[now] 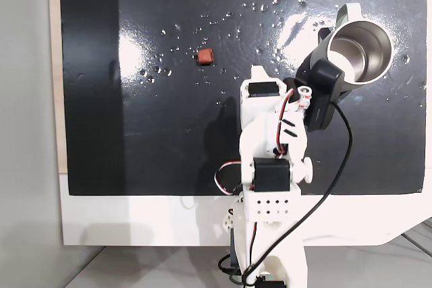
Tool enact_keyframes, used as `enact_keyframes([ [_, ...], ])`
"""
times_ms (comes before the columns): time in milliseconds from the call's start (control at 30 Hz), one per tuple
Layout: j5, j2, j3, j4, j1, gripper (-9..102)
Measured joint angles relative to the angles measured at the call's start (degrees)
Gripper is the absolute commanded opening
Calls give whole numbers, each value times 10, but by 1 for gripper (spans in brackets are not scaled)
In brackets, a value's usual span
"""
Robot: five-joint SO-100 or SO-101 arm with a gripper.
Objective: Grasp a cube and put it in the cup.
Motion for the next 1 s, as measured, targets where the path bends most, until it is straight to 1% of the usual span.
enact_keyframes([
  [200,0,-158,-131,25,-13,0],
  [400,-5,-272,-235,65,-44,0],
  [567,-9,-359,-323,121,-76,0],
  [833,-8,-493,-471,221,-101,0],
  [1000,-2,-557,-545,267,-119,0],
])
